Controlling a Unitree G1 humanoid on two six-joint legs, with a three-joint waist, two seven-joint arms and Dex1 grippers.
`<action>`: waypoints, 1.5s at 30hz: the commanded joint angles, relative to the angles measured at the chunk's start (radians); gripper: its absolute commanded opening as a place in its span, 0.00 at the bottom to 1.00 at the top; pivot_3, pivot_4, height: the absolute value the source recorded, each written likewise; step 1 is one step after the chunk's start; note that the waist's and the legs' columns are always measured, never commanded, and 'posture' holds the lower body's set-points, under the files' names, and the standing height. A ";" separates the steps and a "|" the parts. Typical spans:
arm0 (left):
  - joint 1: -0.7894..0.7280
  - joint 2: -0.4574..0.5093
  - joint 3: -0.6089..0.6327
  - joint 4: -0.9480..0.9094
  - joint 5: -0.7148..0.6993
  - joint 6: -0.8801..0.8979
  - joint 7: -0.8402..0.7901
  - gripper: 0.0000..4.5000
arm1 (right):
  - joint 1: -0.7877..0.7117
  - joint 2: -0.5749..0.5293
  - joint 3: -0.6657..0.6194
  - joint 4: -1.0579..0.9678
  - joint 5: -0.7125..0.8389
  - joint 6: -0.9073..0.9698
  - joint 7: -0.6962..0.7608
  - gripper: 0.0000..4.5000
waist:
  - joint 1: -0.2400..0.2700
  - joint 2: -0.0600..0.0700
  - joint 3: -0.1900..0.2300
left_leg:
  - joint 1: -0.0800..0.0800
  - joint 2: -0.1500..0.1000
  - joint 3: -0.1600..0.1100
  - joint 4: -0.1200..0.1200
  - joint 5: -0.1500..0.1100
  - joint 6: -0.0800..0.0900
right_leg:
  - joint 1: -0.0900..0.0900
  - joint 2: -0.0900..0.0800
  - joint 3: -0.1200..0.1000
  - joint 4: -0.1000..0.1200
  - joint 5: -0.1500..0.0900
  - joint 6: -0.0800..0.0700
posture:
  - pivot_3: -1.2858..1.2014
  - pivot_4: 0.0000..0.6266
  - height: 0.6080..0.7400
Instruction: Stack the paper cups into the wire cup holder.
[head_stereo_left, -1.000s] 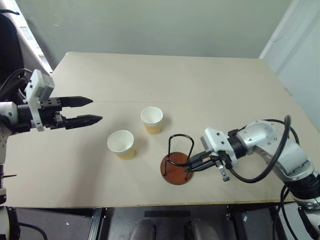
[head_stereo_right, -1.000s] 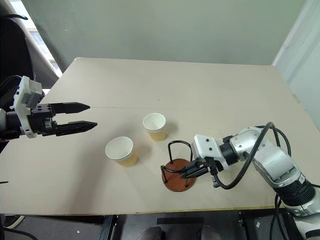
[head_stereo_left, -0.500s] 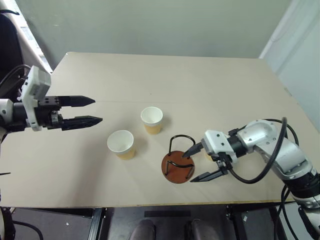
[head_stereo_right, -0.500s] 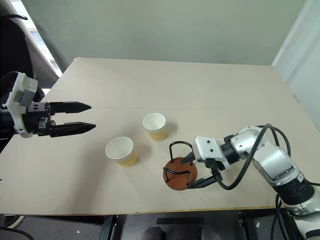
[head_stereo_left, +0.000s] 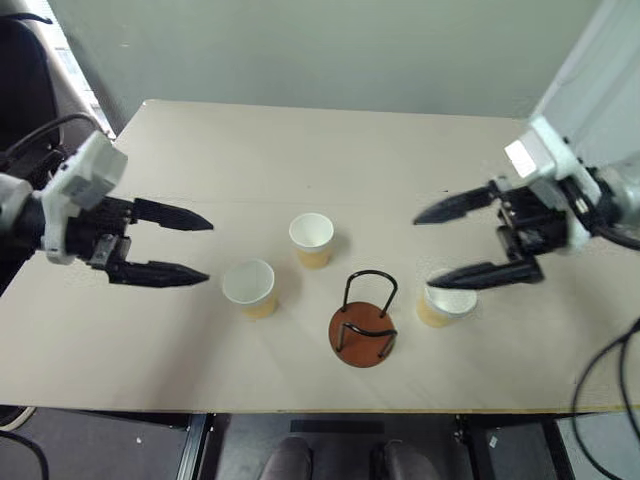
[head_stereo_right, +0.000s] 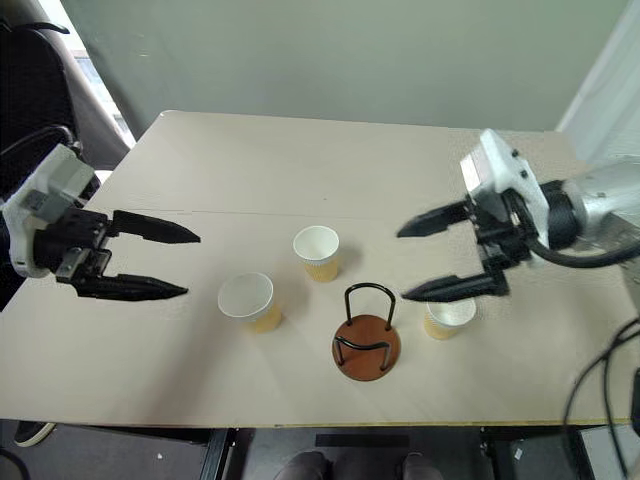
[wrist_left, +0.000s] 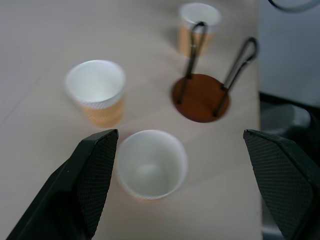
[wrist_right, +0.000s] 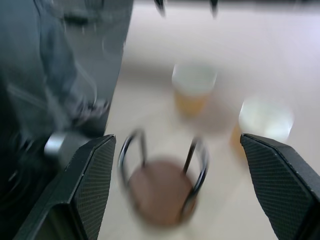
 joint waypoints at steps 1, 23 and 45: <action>-0.043 0.007 -0.014 -0.053 -0.011 -0.017 -0.041 0.96 | 0.070 -0.067 -0.009 -0.042 -0.038 -0.036 0.016 0.89 | 0.000 0.000 0.000 | 0.000 0.000 0.000 0.000 0.000 -0.001 | 0.000 0.000 0.000 0.001 0.000 0.000 | 0.52 0.24 1.00; -0.019 0.000 0.008 -0.102 -0.004 0.011 -0.004 0.96 | 0.153 0.044 0.314 0.118 -0.492 -0.346 -0.040 0.70 | -0.022 0.000 0.000 | 0.001 0.002 0.002 0.000 -0.001 0.001 | -0.002 0.001 0.000 0.005 0.000 0.000 | 0.52 0.24 1.00; -0.014 -0.009 0.011 -0.088 0.010 0.001 0.013 0.96 | -0.149 0.032 0.070 0.062 -0.168 -0.138 0.119 0.01 | -0.023 0.000 0.000 | 0.001 0.003 0.002 0.000 -0.001 0.000 | -0.002 0.003 0.001 0.004 -0.001 -0.001 | 0.52 0.24 1.00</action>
